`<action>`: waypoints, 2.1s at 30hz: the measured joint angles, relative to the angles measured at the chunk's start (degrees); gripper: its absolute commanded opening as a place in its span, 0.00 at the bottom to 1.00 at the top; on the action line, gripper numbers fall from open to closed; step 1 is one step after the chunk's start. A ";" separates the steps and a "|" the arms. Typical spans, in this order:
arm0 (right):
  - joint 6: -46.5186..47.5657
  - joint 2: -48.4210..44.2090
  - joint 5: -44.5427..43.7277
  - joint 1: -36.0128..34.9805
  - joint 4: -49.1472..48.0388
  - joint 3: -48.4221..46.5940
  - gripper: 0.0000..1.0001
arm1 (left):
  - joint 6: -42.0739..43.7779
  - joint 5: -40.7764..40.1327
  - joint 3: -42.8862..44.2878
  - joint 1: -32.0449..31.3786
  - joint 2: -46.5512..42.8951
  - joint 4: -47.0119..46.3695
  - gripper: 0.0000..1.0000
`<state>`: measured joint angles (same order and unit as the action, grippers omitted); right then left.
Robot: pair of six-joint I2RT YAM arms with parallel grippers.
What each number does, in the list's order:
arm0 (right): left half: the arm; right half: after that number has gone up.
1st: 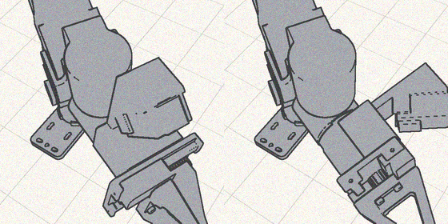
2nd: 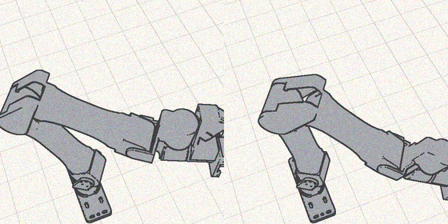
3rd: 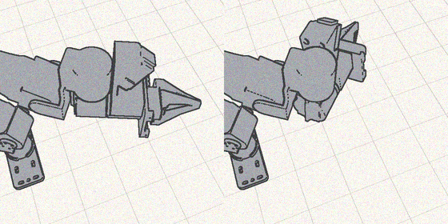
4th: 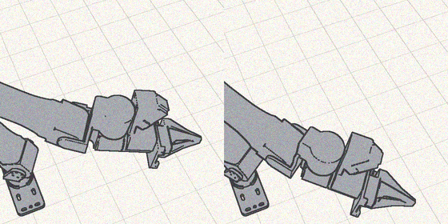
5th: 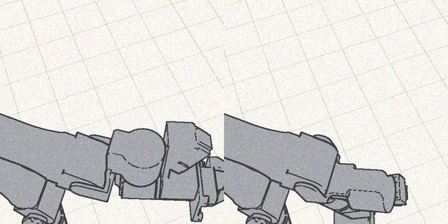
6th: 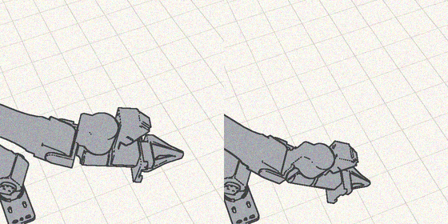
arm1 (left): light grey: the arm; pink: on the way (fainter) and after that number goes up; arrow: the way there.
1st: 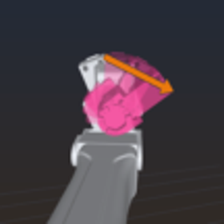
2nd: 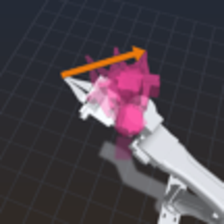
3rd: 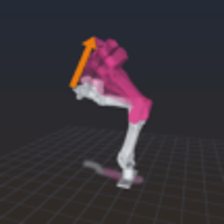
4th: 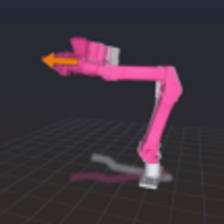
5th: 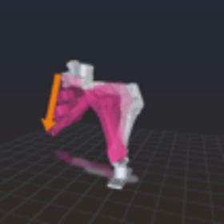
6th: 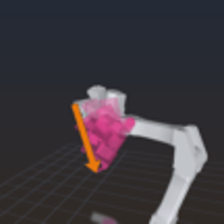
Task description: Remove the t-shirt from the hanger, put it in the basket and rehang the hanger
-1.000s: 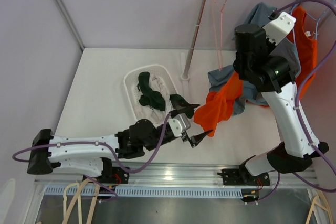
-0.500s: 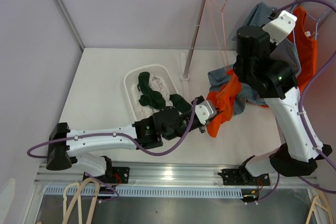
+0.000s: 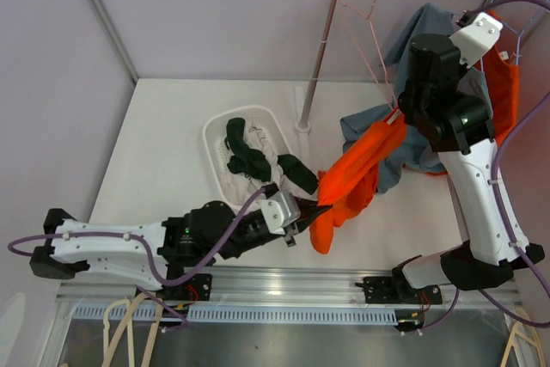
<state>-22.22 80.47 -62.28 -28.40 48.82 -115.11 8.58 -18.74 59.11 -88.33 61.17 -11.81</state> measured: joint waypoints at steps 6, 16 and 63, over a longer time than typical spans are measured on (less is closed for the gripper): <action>-3.39 -0.07 13.55 11.41 1.60 0.79 0.00 | -2.32 -4.20 -5.51 -1.88 -5.73 1.09 0.01; -6.47 1.97 28.63 18.05 5.66 -1.62 0.00 | -10.91 -3.89 -17.00 -2.64 -4.83 -3.17 0.01; 17.64 2.60 42.47 17.57 -21.88 -1.97 0.00 | -24.59 22.64 70.62 57.59 34.82 42.49 0.01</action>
<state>-4.58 83.07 -19.81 -10.83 26.94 -117.08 -16.01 3.90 129.73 -30.74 95.98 30.68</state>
